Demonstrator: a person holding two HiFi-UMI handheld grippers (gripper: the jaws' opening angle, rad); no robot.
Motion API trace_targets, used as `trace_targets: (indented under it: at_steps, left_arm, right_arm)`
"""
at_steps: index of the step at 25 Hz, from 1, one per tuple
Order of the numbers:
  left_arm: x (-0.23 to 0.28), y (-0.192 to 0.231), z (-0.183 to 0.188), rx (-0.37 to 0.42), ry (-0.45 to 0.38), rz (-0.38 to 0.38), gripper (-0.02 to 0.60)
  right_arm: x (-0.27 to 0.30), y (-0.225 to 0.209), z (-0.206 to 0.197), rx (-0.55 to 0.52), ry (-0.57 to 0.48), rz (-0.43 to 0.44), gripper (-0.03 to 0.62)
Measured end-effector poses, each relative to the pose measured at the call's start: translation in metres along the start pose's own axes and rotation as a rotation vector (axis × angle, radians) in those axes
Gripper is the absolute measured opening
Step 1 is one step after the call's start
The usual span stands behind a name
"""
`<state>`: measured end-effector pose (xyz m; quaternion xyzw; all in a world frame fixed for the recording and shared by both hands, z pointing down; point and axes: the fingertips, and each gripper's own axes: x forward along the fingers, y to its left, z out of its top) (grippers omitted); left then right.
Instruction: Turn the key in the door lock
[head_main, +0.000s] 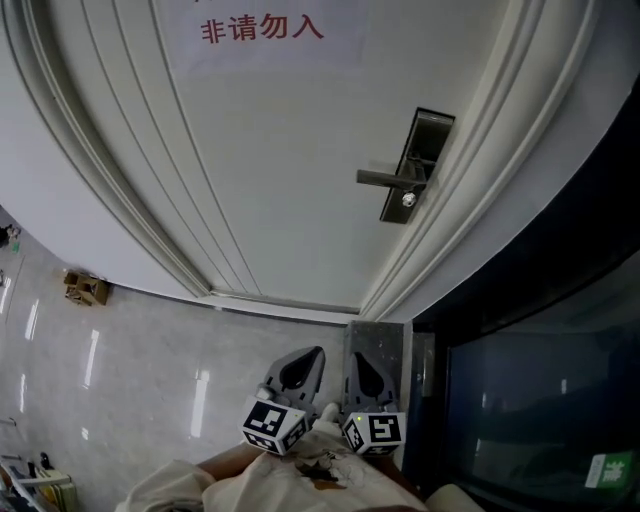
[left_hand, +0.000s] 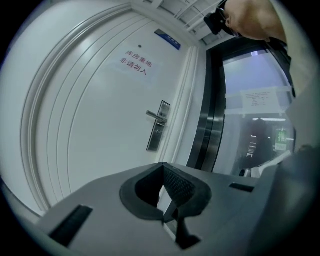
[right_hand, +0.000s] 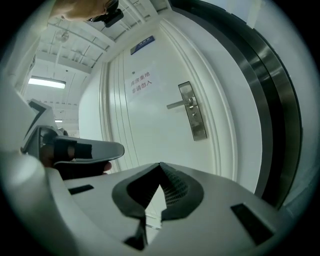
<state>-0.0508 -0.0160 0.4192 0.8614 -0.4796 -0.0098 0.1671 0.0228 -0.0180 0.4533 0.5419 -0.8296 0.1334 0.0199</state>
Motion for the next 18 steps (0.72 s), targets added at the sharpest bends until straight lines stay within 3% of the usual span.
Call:
trace_targets:
  at_steps: [5,18]
  left_arm:
    - [-0.002,-0.007,0.004,0.032,0.005,-0.031,0.002]
    - [-0.004,-0.030,-0.007,-0.017,0.047,-0.090,0.000]
  right_arm:
    - [-0.001,-0.002,0.004,0.014,-0.020,0.000,0.005]
    - [-0.019,-0.020,0.016,-0.016,-0.033,0.008,0.005]
